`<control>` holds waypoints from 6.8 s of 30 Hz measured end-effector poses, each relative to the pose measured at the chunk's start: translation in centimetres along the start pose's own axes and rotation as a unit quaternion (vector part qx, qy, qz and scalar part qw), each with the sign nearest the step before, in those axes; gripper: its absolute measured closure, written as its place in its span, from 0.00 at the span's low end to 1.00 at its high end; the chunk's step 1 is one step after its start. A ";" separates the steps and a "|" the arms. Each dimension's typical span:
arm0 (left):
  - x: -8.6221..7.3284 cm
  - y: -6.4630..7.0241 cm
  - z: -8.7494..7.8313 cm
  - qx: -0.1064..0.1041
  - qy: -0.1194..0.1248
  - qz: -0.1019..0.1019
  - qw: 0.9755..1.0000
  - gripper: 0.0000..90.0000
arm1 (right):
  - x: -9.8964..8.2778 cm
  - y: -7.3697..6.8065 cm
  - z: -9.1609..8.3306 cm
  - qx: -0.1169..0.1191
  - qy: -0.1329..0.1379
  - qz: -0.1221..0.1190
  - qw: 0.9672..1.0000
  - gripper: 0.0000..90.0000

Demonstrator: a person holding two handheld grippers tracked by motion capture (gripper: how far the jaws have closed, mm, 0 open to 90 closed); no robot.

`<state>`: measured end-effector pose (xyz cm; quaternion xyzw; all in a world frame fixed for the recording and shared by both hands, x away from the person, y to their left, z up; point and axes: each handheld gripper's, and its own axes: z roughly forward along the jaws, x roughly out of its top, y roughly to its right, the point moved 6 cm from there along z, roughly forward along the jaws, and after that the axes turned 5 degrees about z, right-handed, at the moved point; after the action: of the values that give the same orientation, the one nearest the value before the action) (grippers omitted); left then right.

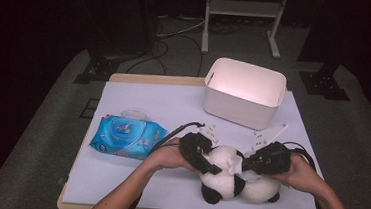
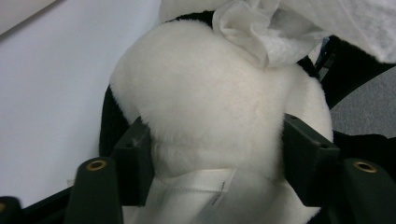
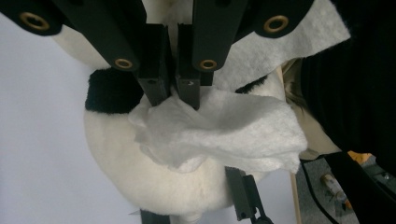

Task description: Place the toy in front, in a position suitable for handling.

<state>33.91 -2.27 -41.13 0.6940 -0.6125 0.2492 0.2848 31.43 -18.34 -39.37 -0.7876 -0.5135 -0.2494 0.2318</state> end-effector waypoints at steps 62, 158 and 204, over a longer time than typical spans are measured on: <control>-0.8 -1.4 -3.3 0.034 -0.032 -0.005 0.999 0.15 | 2.8 -0.4 2.5 0.007 -0.018 -0.023 1.000 0.95; 1.5 -0.3 -4.3 -0.014 -0.035 0.047 0.998 0.39 | 3.3 -0.5 0.8 0.007 0.020 -0.037 0.999 0.93; -0.5 1.4 -4.6 0.004 -0.050 0.074 0.996 0.27 | 4.6 -2.8 2.1 0.019 0.019 -0.066 0.997 0.94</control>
<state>32.51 1.19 -38.03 0.6595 -0.6747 0.2369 0.2316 30.77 -12.80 -37.81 -0.7426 -0.5646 -0.2694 0.2392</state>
